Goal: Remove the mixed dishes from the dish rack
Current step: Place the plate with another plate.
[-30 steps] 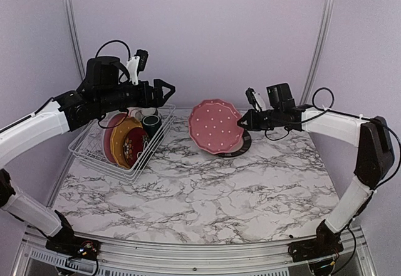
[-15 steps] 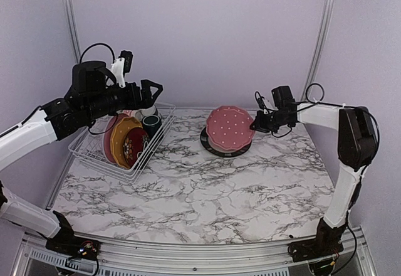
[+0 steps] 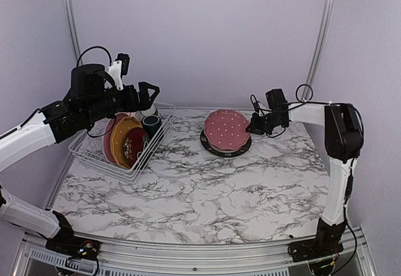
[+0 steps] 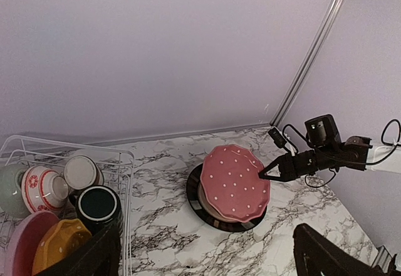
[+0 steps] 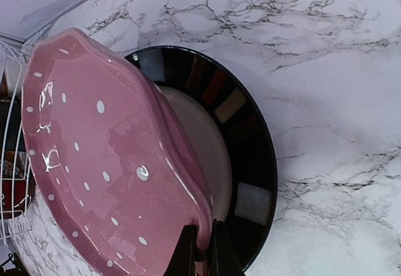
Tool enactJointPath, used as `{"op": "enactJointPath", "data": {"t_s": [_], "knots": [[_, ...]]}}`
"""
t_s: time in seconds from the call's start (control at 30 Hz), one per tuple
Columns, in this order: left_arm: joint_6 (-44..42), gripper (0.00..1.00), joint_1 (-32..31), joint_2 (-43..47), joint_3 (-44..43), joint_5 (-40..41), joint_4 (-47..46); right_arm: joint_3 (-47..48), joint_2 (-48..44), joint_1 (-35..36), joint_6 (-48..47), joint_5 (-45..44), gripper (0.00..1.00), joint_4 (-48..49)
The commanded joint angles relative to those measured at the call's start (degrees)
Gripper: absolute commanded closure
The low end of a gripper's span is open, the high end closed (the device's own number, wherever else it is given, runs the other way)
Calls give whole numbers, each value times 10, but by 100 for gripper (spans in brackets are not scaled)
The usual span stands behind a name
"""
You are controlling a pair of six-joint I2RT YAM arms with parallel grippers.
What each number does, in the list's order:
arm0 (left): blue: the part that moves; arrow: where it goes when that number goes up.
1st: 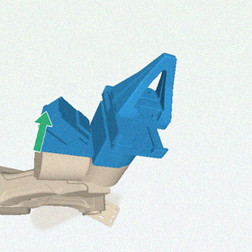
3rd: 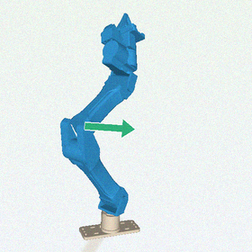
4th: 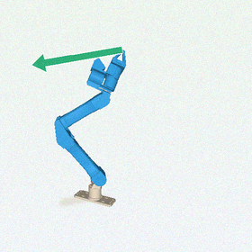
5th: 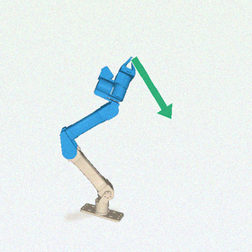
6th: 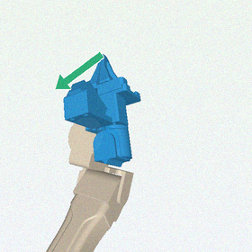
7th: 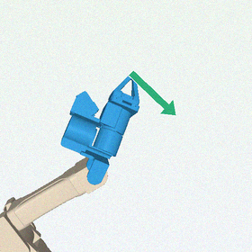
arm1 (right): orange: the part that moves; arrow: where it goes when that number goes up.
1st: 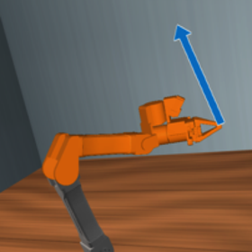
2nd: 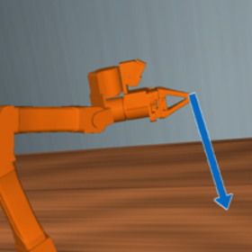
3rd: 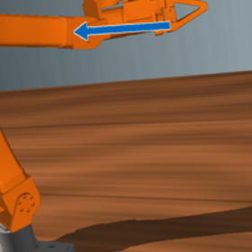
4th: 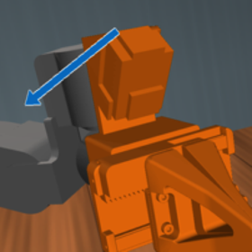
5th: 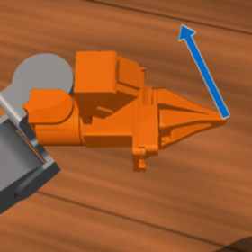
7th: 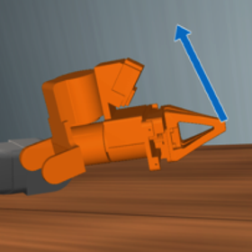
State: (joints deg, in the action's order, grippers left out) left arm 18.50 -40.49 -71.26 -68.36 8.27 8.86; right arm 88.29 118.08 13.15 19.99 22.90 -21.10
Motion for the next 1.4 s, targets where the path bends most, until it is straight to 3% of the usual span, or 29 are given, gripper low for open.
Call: {"op": "enactJointPath", "data": {"t_s": [0.0, 0.3, 0.53, 0.73, 1.2, 1.37], "knots": [[3, 1, 1, 15, 7, 21, 5, 46, 6, -2, 23, 39, 100, 37], [4, 1, 2, 14, 11, 36, 6, 45, 27, -2, 26, 42, 99, 39], [10, 1, 2, 4, 0, 61, 24, 43, 39, -1, 22, 38, 90, 37], [7, 1, 1, 4, -4, 70, 25, 42, 42, -2, 18, 33, 87, 37], [-23, 1, 10, 6, -15, 104, 108, 27, 14, -2, -6, -8, 33, 30], [-44, 1, 50, 12, -9, 127, 163, 13, -33, -2, -32, -18, 27, 29]]}}
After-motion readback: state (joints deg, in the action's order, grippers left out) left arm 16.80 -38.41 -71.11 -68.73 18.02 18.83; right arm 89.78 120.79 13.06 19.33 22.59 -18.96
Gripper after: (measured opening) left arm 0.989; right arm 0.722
